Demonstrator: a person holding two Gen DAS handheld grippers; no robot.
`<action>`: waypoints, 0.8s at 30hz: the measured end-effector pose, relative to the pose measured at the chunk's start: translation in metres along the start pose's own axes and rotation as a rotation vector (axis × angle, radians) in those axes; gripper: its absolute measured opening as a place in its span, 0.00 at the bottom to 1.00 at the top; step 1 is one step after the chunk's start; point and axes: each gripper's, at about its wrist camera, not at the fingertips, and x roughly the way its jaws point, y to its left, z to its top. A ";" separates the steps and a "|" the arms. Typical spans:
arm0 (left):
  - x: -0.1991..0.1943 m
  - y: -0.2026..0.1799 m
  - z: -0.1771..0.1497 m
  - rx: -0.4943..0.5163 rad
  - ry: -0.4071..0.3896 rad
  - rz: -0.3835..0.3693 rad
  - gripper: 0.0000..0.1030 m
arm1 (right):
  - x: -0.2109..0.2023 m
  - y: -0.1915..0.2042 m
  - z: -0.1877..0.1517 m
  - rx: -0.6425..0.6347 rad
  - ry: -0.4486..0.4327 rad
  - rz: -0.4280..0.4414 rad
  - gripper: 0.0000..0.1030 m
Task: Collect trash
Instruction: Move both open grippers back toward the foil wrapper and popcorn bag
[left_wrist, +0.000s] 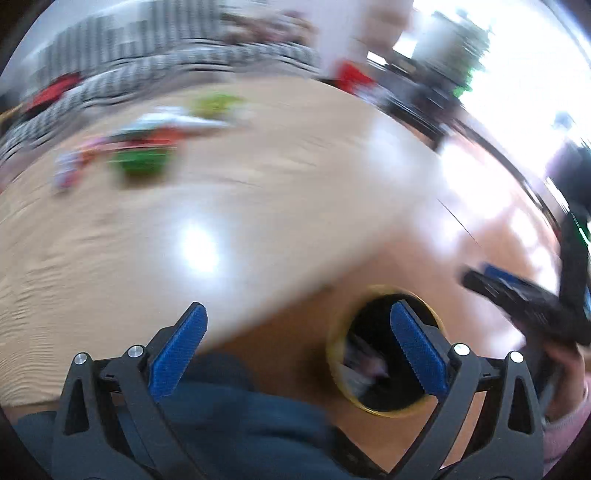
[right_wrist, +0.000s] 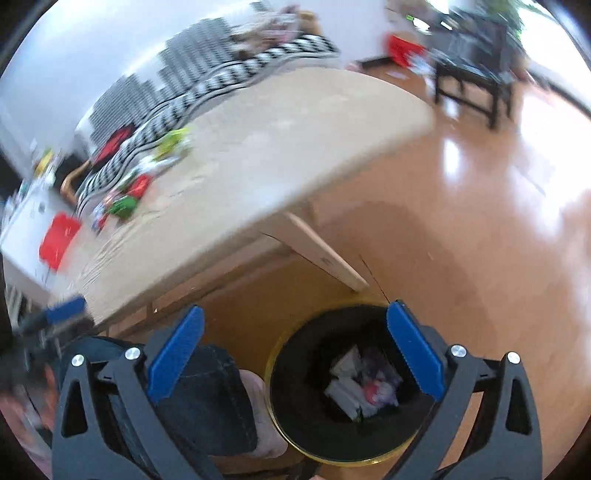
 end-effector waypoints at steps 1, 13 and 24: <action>-0.003 0.022 0.004 -0.037 -0.006 0.030 0.94 | 0.009 0.019 0.009 -0.050 0.001 0.003 0.93; 0.044 0.225 0.025 -0.297 0.066 0.341 0.94 | 0.114 0.129 0.065 -0.318 0.099 -0.078 0.93; 0.086 0.258 0.085 -0.244 -0.018 0.356 0.94 | 0.185 0.153 0.111 -0.331 0.123 -0.151 0.95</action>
